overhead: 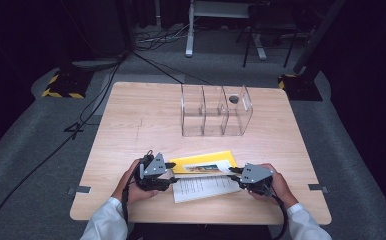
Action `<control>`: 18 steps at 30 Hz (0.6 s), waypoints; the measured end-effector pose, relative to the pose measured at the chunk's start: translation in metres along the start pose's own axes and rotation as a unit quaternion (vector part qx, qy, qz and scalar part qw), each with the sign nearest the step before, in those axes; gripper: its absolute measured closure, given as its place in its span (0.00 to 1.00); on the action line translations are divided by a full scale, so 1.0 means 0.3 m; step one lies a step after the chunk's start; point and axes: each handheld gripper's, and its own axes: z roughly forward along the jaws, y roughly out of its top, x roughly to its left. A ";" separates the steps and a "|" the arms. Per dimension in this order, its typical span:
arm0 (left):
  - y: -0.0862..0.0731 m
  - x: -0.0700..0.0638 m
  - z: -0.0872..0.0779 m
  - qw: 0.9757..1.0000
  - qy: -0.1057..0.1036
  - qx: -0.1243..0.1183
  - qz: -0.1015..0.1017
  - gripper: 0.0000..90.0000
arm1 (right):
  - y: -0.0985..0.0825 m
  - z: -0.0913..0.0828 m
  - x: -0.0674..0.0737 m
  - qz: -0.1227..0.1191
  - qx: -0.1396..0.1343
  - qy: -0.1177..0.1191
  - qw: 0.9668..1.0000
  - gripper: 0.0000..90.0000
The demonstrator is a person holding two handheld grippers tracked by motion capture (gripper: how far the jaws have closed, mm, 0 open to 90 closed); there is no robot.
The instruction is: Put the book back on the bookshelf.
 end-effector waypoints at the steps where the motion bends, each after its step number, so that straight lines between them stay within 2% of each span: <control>1: 0.012 -0.008 -0.003 1.000 0.000 -0.003 0.004 0.52 | 0.008 0.002 0.002 -0.001 0.001 0.001 1.000 0.86; 3: 0.042 -0.033 -0.001 1.000 0.007 -0.001 0.021 0.48 | 0.030 0.006 0.009 -0.004 0.001 0.003 1.000 0.87; 7: 0.070 -0.049 0.027 0.999 0.023 0.009 0.024 0.43 | 0.062 0.018 0.019 -0.012 0.002 0.013 1.000 0.89; 8: 0.070 -0.047 0.034 0.999 0.018 0.013 0.025 0.45 | 0.067 0.021 0.023 -0.017 0.001 0.017 1.000 0.89; 10: 0.065 -0.047 0.043 0.999 0.021 0.018 0.031 0.59 | 0.073 0.026 0.029 -0.021 0.001 0.024 1.000 0.89; 11: 0.063 -0.045 0.043 0.999 0.020 0.020 0.035 0.70 | 0.074 0.030 0.033 -0.026 0.004 0.026 0.999 0.89; 12: 0.059 -0.045 0.043 0.999 0.011 0.026 0.041 0.72 | 0.073 0.031 0.034 -0.025 0.004 0.026 0.999 0.88; 13: 0.054 -0.046 0.044 0.998 0.010 0.036 0.048 0.76 | 0.070 0.032 0.031 -0.019 -0.002 0.030 0.999 0.86; 14: 0.046 -0.046 0.046 0.997 0.006 0.048 0.052 0.79 | 0.064 0.034 0.021 -0.002 -0.010 0.040 0.999 0.81; 15: 0.040 -0.043 0.045 0.997 0.003 0.049 0.053 0.81 | 0.051 0.040 0.006 0.016 -0.011 0.044 0.999 0.77; 17: 0.022 -0.030 0.035 0.998 -0.001 0.038 0.041 0.82 | 0.014 0.050 -0.017 0.031 -0.013 0.040 0.999 0.74; 18: 0.022 -0.030 0.035 0.998 -0.001 0.038 0.041 0.82 | 0.014 0.050 -0.017 0.031 -0.013 0.040 0.999 0.74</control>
